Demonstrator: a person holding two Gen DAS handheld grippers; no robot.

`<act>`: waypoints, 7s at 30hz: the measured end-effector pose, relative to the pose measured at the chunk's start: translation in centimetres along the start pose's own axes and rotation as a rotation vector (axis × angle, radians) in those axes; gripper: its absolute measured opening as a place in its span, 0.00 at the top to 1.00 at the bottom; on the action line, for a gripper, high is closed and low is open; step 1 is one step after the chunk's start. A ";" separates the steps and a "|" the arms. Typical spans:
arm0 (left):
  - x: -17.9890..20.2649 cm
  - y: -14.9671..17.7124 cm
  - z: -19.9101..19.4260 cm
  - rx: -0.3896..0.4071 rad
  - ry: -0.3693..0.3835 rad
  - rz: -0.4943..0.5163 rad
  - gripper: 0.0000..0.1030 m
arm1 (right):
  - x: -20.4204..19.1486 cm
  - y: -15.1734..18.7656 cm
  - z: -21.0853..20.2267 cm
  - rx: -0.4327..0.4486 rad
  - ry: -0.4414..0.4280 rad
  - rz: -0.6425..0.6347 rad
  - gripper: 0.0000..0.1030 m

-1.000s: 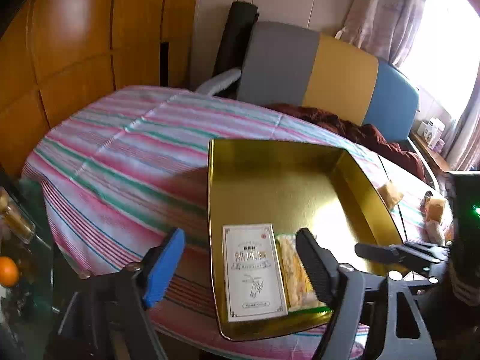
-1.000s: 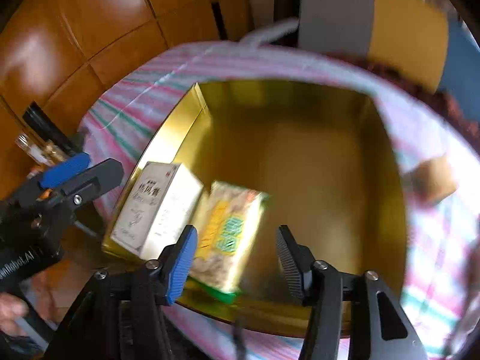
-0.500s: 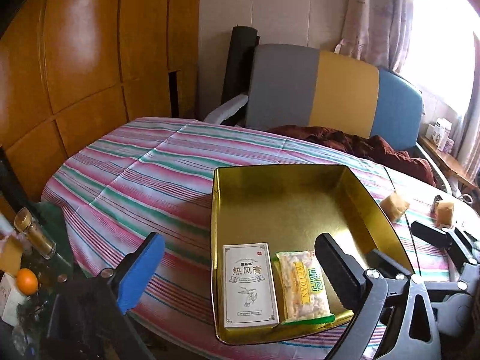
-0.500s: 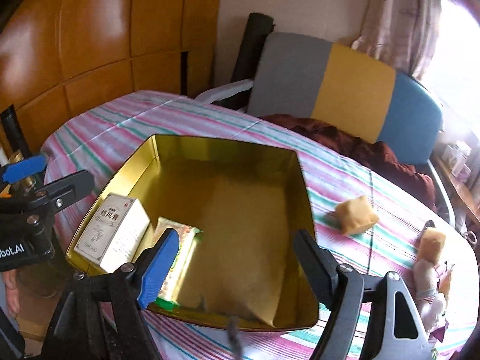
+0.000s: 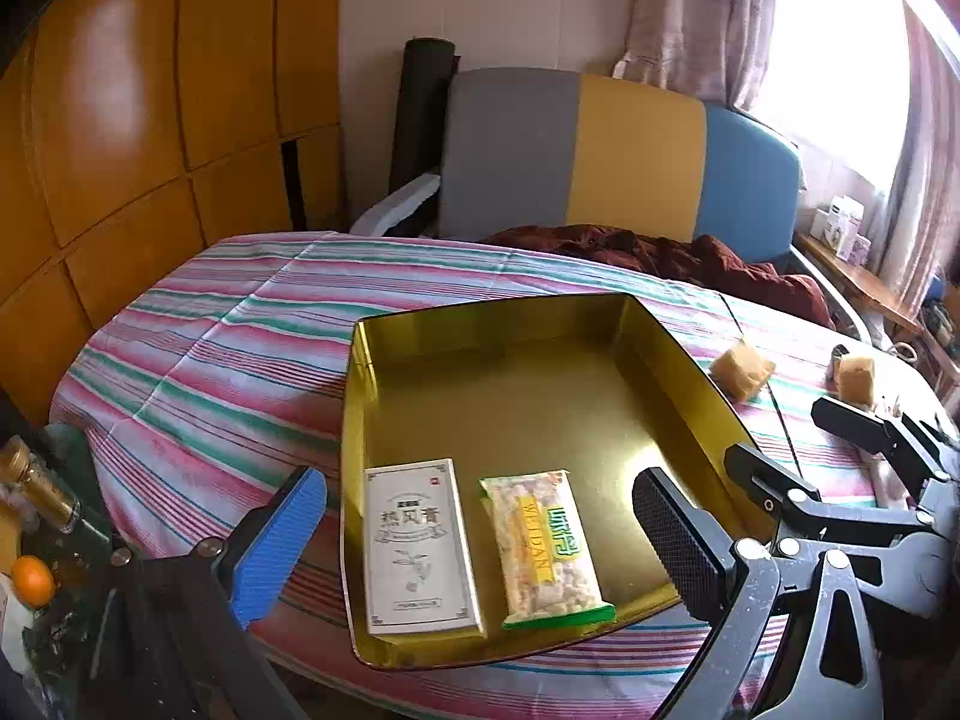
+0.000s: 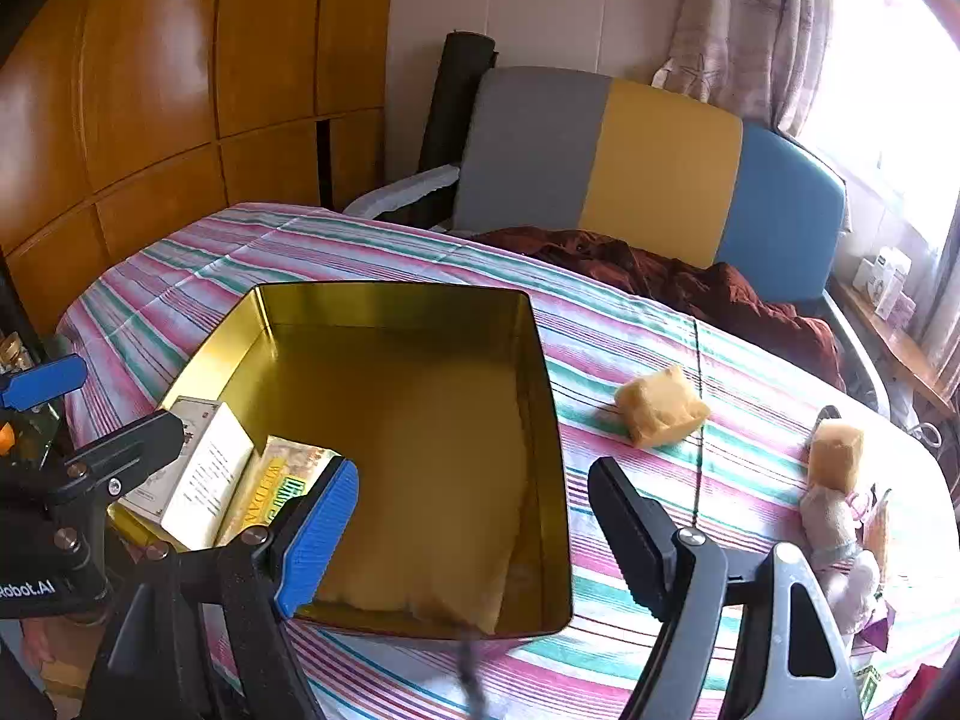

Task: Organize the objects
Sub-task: 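Move both tools back toward the pile of items, then grasp the green-and-white box with the right tool while the left tool grasps the plastic-wrapped bundle, then drop the wrapped bundle into the tray with the left tool while the right tool places the green box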

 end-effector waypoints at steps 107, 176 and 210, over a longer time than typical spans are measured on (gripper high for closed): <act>45.4 1.2 10.7 -0.457 0.693 0.673 0.58 | 34.2 16.8 -4.6 -0.460 -0.025 0.109 0.24; -6.8 -4.8 6.8 -0.125 0.172 -0.137 0.33 | -6.5 0.0 7.0 -0.338 -0.302 -0.372 0.16; 0.8 -1.6 -4.0 0.183 0.005 -0.035 0.00 | 3.9 -1.0 -2.8 0.116 -0.133 0.146 0.13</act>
Point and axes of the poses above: each gripper's, at about its wrist camera, not at the fingertips, and z roughly the way its jaws point, x to its right, y to its underside, the point moved 3 cm from there along z, roughly the way its jaws point, and after that the axes turned 12 degrees about -x, right-handed, at the moved point
